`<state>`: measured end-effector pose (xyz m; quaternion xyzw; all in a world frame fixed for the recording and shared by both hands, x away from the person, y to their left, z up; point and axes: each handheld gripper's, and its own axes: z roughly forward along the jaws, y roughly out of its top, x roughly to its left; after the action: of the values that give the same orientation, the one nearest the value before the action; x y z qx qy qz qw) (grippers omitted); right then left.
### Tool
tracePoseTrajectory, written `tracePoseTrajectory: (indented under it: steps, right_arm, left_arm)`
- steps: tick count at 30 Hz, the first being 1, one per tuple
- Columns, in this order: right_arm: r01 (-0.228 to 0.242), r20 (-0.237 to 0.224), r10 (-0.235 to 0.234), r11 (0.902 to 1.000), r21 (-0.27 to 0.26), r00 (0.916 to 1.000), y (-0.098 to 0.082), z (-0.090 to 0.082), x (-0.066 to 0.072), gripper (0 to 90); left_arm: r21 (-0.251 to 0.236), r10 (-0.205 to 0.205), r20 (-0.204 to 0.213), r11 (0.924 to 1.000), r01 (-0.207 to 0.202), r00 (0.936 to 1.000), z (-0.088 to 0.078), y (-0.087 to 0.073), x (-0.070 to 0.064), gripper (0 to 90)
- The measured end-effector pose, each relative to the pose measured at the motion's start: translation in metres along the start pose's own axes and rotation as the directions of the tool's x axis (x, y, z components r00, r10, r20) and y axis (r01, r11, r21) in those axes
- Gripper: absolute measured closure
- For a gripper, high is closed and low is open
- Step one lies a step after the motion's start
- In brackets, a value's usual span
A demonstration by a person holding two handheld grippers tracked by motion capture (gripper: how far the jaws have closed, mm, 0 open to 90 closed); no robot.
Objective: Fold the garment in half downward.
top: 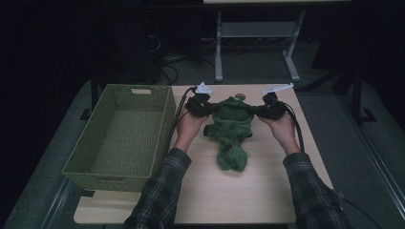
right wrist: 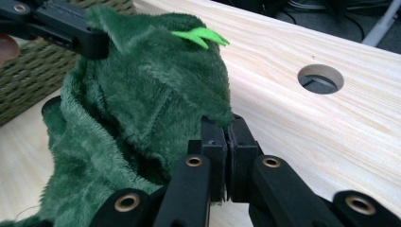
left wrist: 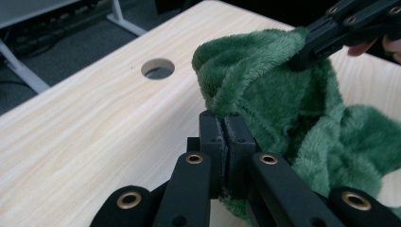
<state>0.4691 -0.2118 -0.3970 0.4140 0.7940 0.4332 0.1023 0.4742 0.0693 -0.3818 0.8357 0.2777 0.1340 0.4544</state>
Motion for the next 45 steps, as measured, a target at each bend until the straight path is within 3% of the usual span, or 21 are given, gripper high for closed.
tracePoseTrajectory:
  steps: [6,17,26,29,32,40,45]
  right_arm:
    - [0.029,-0.036,-0.030,0.9986,-0.044,0.9989,-0.008,-0.011,0.008,87.5]
    - [0.077,-0.083,-0.085,0.9926,-0.094,0.9929,-0.028,-0.030,0.023,87.1]
    - [0.150,-0.098,-0.161,0.9821,-0.114,0.9820,-0.042,-0.044,0.047,86.6]
    - [0.153,-0.119,-0.164,0.9829,-0.104,0.9792,-0.047,-0.048,0.054,86.3]
    - [0.170,-0.116,-0.184,0.9777,-0.124,0.9760,-0.052,-0.052,0.060,86.3]
    - [0.182,-0.142,-0.194,0.9791,-0.091,0.9708,-0.069,-0.055,0.073,86.0]
    - [0.211,-0.148,-0.221,0.9746,-0.074,0.9641,-0.083,-0.053,0.082,86.0]
  left_arm:
    - [-0.060,0.029,0.024,0.9978,-0.028,0.9993,-0.017,-0.001,-0.020,88.1]
    - [-0.102,0.074,0.056,0.9924,-0.068,0.9957,-0.039,-0.015,-0.047,87.8]
    - [-0.108,0.106,0.080,0.9894,-0.097,0.9912,-0.050,-0.032,-0.067,87.5]
    - [-0.107,0.113,0.091,0.9889,-0.103,0.9894,-0.054,-0.040,-0.072,87.3]
    - [-0.098,0.123,0.096,0.9887,-0.114,0.9877,-0.058,-0.048,-0.075,87.3]
    - [-0.079,0.164,0.118,0.9847,-0.155,0.9794,-0.066,-0.068,-0.089,87.2]
    - [-0.069,0.191,0.122,0.9805,-0.184,0.9740,-0.067,-0.081,-0.098,87.2]
